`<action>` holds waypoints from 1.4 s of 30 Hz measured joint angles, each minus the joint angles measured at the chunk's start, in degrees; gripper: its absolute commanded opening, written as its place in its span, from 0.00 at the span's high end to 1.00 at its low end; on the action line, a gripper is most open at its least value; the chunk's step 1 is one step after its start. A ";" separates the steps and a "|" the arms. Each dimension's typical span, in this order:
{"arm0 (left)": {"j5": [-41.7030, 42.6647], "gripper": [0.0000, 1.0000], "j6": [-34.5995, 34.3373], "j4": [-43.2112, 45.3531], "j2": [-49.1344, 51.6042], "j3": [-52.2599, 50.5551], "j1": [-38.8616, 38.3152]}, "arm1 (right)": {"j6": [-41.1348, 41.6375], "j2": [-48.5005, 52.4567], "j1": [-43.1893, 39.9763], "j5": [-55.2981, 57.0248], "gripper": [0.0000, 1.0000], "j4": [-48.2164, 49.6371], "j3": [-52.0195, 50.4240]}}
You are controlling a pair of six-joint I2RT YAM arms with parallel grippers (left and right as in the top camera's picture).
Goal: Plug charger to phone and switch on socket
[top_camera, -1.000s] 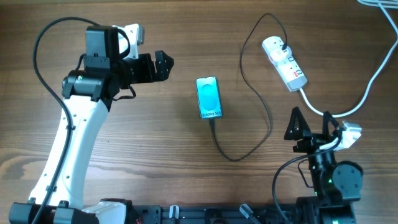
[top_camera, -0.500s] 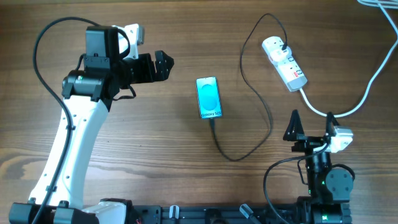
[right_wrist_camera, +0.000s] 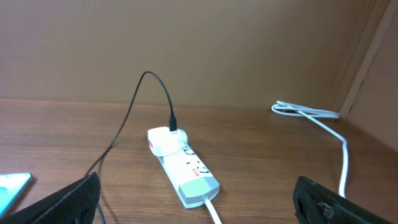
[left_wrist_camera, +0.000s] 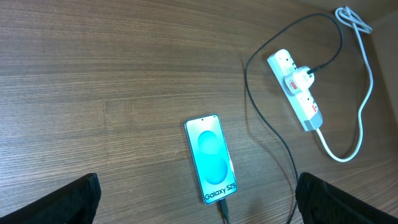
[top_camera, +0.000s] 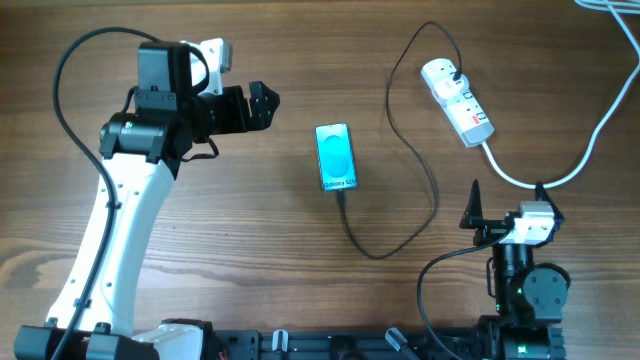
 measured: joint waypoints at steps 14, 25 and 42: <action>0.00 0.00 0.00 0.00 0.00 0.00 0.00 | 2.25 0.00 0.00 0.07 0.00 -0.02 0.00; 0.00 0.00 0.00 0.00 0.00 0.00 0.00 | 3.58 0.00 0.00 0.07 0.00 -0.02 0.00; 0.00 0.00 0.00 0.00 0.00 0.00 0.00 | 3.58 0.00 -0.02 0.07 0.00 0.00 0.00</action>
